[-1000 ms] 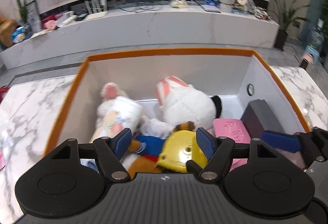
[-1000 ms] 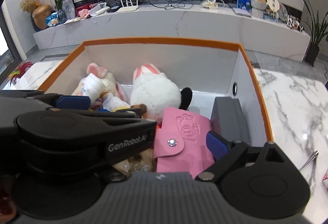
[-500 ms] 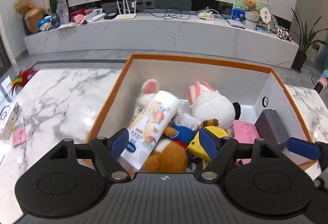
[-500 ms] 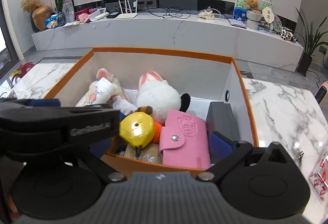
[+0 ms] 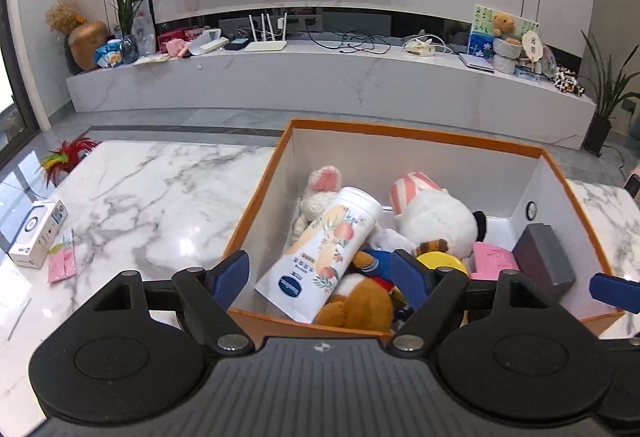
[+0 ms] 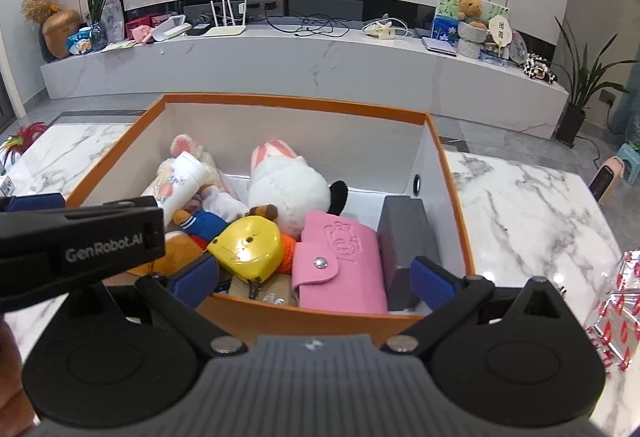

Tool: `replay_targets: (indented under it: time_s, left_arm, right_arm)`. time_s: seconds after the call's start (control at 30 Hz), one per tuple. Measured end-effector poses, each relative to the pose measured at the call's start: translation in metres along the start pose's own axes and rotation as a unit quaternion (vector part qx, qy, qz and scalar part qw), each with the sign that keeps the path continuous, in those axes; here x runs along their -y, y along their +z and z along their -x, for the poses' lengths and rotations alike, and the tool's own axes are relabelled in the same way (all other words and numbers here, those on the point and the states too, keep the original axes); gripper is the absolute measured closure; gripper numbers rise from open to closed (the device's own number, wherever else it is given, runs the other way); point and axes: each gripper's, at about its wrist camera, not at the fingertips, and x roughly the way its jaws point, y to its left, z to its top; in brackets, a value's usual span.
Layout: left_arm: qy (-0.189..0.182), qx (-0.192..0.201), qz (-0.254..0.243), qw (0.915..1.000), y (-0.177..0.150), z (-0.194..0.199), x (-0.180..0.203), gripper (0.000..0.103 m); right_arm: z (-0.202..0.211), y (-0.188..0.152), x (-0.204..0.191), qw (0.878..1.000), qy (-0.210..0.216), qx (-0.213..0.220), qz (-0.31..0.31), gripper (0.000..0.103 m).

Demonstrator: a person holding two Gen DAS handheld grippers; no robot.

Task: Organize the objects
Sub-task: 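Withdraw both grippers up from the filled orange box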

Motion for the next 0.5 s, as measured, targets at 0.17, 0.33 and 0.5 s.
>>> replay_targets:
  time_s: [0.17, 0.33, 0.5]
  left_arm:
    - [-0.012, -0.002, 0.002, 0.9999, -0.0018, 0.0035, -0.0006, 0.011]
    - [-0.017, -0.005, 0.005, 0.9998, -0.0022, 0.0042, -0.0016, 0.011]
    - [-0.02, -0.011, 0.009, 0.9997, -0.003, 0.0016, -0.002, 0.011]
  right_arm:
    - [0.0028, -0.0008, -0.0018, 1.0, -0.002, 0.001, -0.003, 0.001]
    - [0.004, -0.0009, -0.0015, 1.0, -0.005, 0.001, -0.004, 0.001]
    - [0.0042, -0.0006, -0.0024, 1.0, -0.006, 0.0, -0.003, 0.001]
